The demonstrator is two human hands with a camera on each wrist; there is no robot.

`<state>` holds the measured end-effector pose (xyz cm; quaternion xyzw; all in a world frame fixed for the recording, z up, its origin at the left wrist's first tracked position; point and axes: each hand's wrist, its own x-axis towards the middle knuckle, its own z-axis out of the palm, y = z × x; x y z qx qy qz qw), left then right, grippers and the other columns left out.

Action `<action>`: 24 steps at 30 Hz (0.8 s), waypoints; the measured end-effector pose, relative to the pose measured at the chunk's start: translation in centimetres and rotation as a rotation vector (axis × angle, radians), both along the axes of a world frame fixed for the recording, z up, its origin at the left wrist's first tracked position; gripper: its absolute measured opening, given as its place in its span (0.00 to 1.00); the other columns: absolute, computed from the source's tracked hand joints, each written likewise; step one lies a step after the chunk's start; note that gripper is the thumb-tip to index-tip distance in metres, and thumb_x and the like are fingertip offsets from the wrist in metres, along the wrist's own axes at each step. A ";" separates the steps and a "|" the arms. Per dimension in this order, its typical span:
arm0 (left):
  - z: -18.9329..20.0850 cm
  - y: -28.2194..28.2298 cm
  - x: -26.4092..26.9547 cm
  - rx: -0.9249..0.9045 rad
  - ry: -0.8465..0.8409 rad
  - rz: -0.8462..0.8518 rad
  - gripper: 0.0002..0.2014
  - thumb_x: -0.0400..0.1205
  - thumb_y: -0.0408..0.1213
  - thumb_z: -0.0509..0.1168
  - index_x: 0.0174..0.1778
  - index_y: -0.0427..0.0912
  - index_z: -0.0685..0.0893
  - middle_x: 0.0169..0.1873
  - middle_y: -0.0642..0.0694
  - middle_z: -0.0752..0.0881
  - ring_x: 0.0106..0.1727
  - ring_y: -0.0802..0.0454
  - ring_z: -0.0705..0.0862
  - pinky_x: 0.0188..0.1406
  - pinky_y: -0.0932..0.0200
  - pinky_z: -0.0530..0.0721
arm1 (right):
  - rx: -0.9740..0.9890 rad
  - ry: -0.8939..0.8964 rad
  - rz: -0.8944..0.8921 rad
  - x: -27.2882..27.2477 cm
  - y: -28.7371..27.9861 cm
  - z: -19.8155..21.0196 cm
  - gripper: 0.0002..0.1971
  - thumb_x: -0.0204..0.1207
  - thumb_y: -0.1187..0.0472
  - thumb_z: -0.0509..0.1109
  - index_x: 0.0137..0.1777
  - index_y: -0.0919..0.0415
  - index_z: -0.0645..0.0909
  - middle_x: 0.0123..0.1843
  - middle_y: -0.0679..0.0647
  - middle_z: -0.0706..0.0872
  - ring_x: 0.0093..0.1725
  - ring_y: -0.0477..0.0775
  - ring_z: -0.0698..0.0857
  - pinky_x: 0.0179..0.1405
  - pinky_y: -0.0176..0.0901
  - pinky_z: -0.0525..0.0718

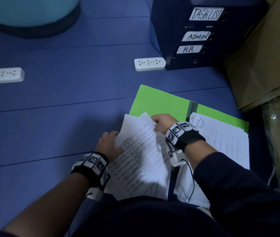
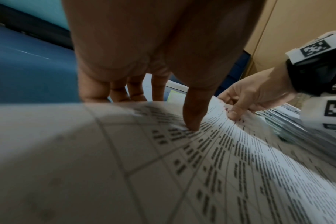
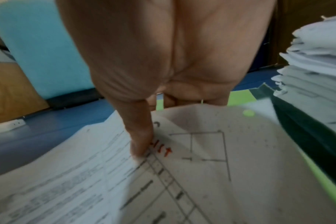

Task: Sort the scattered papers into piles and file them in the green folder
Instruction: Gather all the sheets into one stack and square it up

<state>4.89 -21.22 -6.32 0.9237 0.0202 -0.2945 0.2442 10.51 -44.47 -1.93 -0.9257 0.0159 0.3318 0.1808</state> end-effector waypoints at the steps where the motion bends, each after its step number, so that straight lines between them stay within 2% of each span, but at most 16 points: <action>1: 0.3 0.2 0.1 -0.044 -0.022 0.012 0.31 0.74 0.46 0.72 0.73 0.46 0.71 0.62 0.41 0.76 0.64 0.38 0.76 0.63 0.46 0.76 | 0.047 -0.039 0.004 -0.2 0.1 0.7 0.07 0.76 0.69 0.70 0.43 0.55 0.79 0.49 0.54 0.85 0.50 0.57 0.82 0.48 0.43 0.79; 2: 0.8 0.6 0.3 -0.104 -0.035 0.043 0.28 0.75 0.46 0.72 0.70 0.45 0.73 0.60 0.44 0.79 0.61 0.42 0.79 0.59 0.48 0.78 | 0.089 -0.078 0.003 -0.3 0.2 1.5 0.11 0.76 0.68 0.70 0.37 0.54 0.75 0.45 0.53 0.83 0.46 0.55 0.80 0.47 0.43 0.80; 4: 2.5 1.4 0.6 -0.219 -0.043 0.110 0.19 0.77 0.41 0.72 0.63 0.45 0.78 0.51 0.48 0.82 0.53 0.47 0.81 0.51 0.54 0.77 | 0.204 -0.166 -0.016 -0.6 0.4 3.6 0.17 0.75 0.67 0.71 0.31 0.54 0.69 0.36 0.50 0.78 0.40 0.53 0.75 0.41 0.41 0.76; 5: 3.4 1.7 0.8 -0.268 -0.055 0.122 0.14 0.77 0.37 0.72 0.58 0.45 0.81 0.48 0.47 0.83 0.50 0.46 0.82 0.48 0.54 0.77 | 0.273 -0.201 -0.038 -0.7 0.5 4.8 0.17 0.75 0.67 0.72 0.30 0.54 0.69 0.33 0.49 0.75 0.38 0.52 0.73 0.38 0.41 0.73; 7: 5.2 2.5 1.0 -0.336 -0.092 0.118 0.06 0.76 0.34 0.71 0.47 0.41 0.84 0.42 0.43 0.85 0.47 0.44 0.84 0.45 0.52 0.79 | 0.363 -0.267 -0.085 -1.0 0.5 7.1 0.12 0.73 0.66 0.72 0.33 0.55 0.74 0.33 0.50 0.78 0.37 0.52 0.74 0.37 0.44 0.74; 9: 7.2 2.9 0.8 -0.381 -0.195 0.105 0.05 0.77 0.32 0.71 0.47 0.37 0.86 0.41 0.44 0.85 0.43 0.47 0.82 0.42 0.58 0.75 | 0.363 -0.397 -0.178 -1.2 0.2 9.0 0.07 0.70 0.58 0.76 0.41 0.53 0.79 0.39 0.50 0.84 0.41 0.50 0.79 0.44 0.48 0.77; 10: 8.0 3.1 0.7 -0.421 -0.245 0.125 0.06 0.79 0.29 0.69 0.51 0.37 0.86 0.42 0.45 0.85 0.42 0.49 0.82 0.43 0.60 0.75 | 0.346 -0.488 -0.251 -1.3 -0.1 9.5 0.12 0.68 0.52 0.78 0.47 0.50 0.79 0.44 0.46 0.85 0.46 0.49 0.81 0.50 0.49 0.77; 12: 9.2 3.7 0.3 -0.570 -0.303 0.222 0.09 0.80 0.26 0.67 0.55 0.38 0.84 0.46 0.45 0.85 0.46 0.48 0.84 0.49 0.59 0.78 | 0.395 -0.656 -0.435 -2.1 -0.8 10.0 0.29 0.62 0.44 0.80 0.62 0.46 0.74 0.57 0.42 0.82 0.58 0.47 0.81 0.61 0.48 0.76; 13: 9.7 4.1 0.1 -0.641 -0.318 0.267 0.10 0.80 0.26 0.67 0.56 0.39 0.83 0.48 0.44 0.86 0.51 0.46 0.85 0.54 0.55 0.79 | 0.475 -0.703 -0.526 -2.7 -0.9 10.1 0.37 0.61 0.44 0.81 0.68 0.47 0.70 0.62 0.43 0.80 0.63 0.47 0.80 0.64 0.47 0.75; 15: 10.1 5.2 -0.3 -0.728 -0.316 0.333 0.09 0.78 0.31 0.70 0.54 0.43 0.83 0.51 0.45 0.87 0.54 0.45 0.85 0.59 0.48 0.81 | 0.648 -0.649 -0.613 -4.2 -0.6 9.9 0.43 0.60 0.45 0.83 0.73 0.52 0.65 0.66 0.48 0.80 0.65 0.48 0.80 0.64 0.44 0.77; 17: 10.4 6.0 -0.7 -0.784 -0.303 0.393 0.09 0.76 0.34 0.72 0.50 0.48 0.84 0.47 0.52 0.90 0.52 0.48 0.88 0.58 0.48 0.82 | 0.838 -0.479 -0.595 -5.8 0.5 9.1 0.42 0.61 0.51 0.83 0.73 0.58 0.67 0.65 0.53 0.83 0.63 0.51 0.83 0.59 0.44 0.82; 18: 10.6 6.2 -1.1 -0.820 -0.304 0.428 0.09 0.77 0.30 0.71 0.49 0.49 0.84 0.44 0.55 0.91 0.49 0.52 0.89 0.56 0.49 0.83 | 0.957 -0.400 -0.595 -6.4 1.2 8.5 0.40 0.62 0.56 0.82 0.73 0.60 0.68 0.65 0.57 0.84 0.63 0.53 0.84 0.58 0.48 0.84; 20: 10.8 6.6 -1.7 -0.864 -0.321 0.496 0.11 0.79 0.25 0.67 0.49 0.47 0.84 0.43 0.54 0.91 0.47 0.53 0.89 0.53 0.50 0.84 | 1.111 -0.327 -0.658 -7.2 2.5 7.3 0.31 0.65 0.65 0.80 0.68 0.62 0.74 0.63 0.61 0.86 0.62 0.59 0.85 0.61 0.58 0.83; 22: 11.0 7.1 -2.5 -0.857 -0.360 0.524 0.12 0.79 0.24 0.67 0.49 0.47 0.84 0.45 0.51 0.89 0.47 0.51 0.88 0.53 0.50 0.84 | 1.106 -0.345 -0.712 -7.9 3.9 7.4 0.21 0.68 0.73 0.76 0.60 0.60 0.80 0.58 0.59 0.88 0.57 0.60 0.87 0.61 0.58 0.82; 24: 11.2 7.9 -3.0 -0.814 -0.421 0.517 0.11 0.78 0.23 0.68 0.51 0.44 0.84 0.44 0.53 0.88 0.46 0.54 0.87 0.53 0.53 0.83 | 0.997 -0.433 -0.688 -8.0 5.0 7.8 0.16 0.71 0.76 0.73 0.56 0.62 0.82 0.54 0.57 0.89 0.52 0.55 0.88 0.58 0.53 0.84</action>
